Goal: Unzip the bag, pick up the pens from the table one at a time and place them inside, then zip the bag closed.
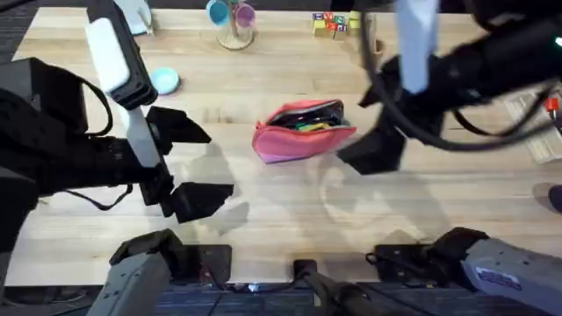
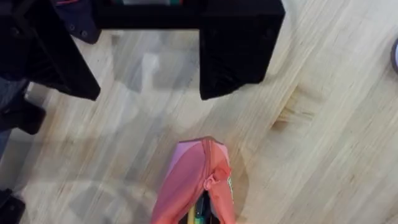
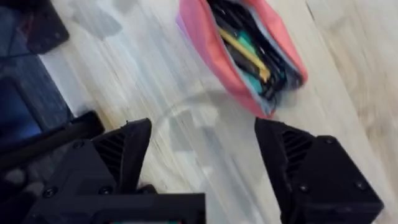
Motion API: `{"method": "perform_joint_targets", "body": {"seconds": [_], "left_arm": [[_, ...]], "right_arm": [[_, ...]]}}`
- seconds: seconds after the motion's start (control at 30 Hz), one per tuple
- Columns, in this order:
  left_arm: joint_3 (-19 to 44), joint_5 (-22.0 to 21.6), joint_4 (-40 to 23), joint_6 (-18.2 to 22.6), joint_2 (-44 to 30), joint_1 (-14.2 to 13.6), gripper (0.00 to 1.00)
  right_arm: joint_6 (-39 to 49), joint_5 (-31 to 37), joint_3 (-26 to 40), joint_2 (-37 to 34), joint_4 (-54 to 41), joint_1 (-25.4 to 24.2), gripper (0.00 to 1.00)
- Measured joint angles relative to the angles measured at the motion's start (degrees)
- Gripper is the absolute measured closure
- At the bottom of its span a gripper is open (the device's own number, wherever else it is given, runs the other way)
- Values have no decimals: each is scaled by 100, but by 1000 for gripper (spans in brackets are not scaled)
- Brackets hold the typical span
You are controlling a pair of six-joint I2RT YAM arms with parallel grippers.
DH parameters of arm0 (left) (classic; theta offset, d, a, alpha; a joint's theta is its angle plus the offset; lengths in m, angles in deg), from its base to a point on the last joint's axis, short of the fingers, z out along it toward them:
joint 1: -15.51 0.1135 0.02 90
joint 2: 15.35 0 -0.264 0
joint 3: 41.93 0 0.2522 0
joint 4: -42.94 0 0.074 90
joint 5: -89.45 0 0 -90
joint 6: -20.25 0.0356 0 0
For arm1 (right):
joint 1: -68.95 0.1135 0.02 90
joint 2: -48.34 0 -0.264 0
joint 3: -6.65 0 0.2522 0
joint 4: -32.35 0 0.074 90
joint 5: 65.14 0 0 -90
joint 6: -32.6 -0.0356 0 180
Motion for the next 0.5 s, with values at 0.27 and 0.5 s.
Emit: {"method": "perform_joint_targets", "body": {"seconds": [0.27,0.5], "left_arm": [[0,0,-2,2,0,0,5],[0,0,-2,2,0,0,6]], "right_arm": [[275,-4,776,-1125,52,585,6],[591,-24,925,-1794,371,910,6]]}}
